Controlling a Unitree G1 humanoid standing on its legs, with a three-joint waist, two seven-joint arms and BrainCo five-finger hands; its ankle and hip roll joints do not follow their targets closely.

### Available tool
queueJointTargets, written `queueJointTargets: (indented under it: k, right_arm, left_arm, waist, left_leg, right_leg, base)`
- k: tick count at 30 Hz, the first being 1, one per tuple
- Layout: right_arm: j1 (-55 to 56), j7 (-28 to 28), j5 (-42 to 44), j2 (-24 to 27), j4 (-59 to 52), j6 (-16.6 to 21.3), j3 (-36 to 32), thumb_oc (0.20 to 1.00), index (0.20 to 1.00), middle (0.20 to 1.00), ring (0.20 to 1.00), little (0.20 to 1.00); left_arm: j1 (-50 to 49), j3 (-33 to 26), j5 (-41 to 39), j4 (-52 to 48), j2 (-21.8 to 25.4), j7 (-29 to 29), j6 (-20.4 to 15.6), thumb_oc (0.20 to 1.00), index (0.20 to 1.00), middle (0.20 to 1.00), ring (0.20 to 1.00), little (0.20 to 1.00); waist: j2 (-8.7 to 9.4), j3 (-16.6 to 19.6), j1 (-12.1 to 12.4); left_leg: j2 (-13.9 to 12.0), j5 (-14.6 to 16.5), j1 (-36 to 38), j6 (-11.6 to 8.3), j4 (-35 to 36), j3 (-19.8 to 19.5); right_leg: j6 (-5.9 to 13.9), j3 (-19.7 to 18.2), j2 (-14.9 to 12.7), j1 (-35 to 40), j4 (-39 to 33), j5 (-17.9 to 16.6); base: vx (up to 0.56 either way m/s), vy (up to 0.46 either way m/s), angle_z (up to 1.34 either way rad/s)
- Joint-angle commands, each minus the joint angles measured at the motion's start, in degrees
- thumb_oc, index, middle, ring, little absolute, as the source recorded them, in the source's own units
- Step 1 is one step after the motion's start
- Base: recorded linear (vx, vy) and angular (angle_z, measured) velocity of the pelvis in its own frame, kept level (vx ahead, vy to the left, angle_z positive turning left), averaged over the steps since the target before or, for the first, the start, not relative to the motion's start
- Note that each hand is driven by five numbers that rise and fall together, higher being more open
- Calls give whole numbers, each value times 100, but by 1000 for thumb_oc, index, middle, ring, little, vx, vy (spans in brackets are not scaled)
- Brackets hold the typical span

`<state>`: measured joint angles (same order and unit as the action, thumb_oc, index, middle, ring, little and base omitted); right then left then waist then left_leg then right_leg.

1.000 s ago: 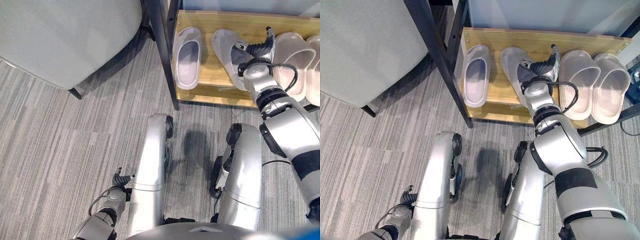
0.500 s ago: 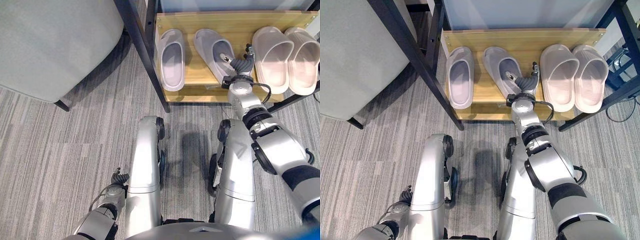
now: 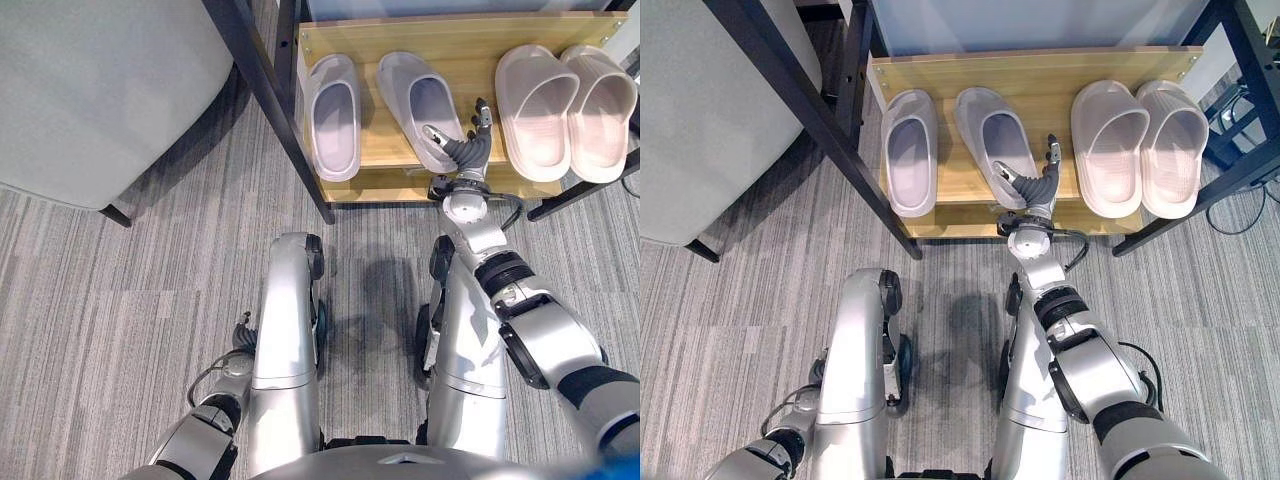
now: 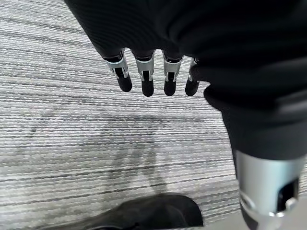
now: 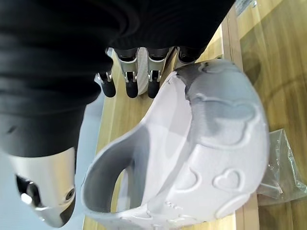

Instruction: Arrange the slippers neatly on the shoe rack.

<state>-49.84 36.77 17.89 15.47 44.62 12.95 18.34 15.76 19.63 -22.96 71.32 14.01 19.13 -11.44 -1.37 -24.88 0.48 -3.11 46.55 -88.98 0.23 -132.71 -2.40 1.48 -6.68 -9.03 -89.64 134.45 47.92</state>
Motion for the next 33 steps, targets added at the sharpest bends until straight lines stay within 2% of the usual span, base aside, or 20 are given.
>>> queueJointTargets:
  k: [1,8,33]
  right_arm:
    - [-98,28,-65,-50,-699,255,106,1000,1000,1000,1000,1000]
    - [-19,-147,-116,-244,-1228,218,384,1000,1000,1000,1000,1000]
    - [-662,-546,-440,-561,-862,-54,1077,1000,1000,1000,1000,1000]
  left_arm:
    - [-207,133,219,11,-8,232,52,1000,1000,1000,1000,1000]
    - [-99,66,388,79,26,345,131,1000,1000,1000,1000,1000]
    - [-93,194,916,281,105,351,244,1000,1000,1000,1000,1000]
  waist:
    - [-9,-127,303]
    - [9,-225,279]
    - [-39,-300,352]
  left_leg:
    - [104,68,-97,409,-289,-158]
    - [97,84,-97,448,-370,-161]
    - [148,37,-97,392,-364,-170]
  right_leg:
    - [-501,-348,-33,315,342,-750]
    - [-512,-349,35,271,375,-789]
    - [-477,-406,83,275,432,-826]
  base:
    - [-49,-25,0]
    - [-13,-4,0]
    - [0,0,0]
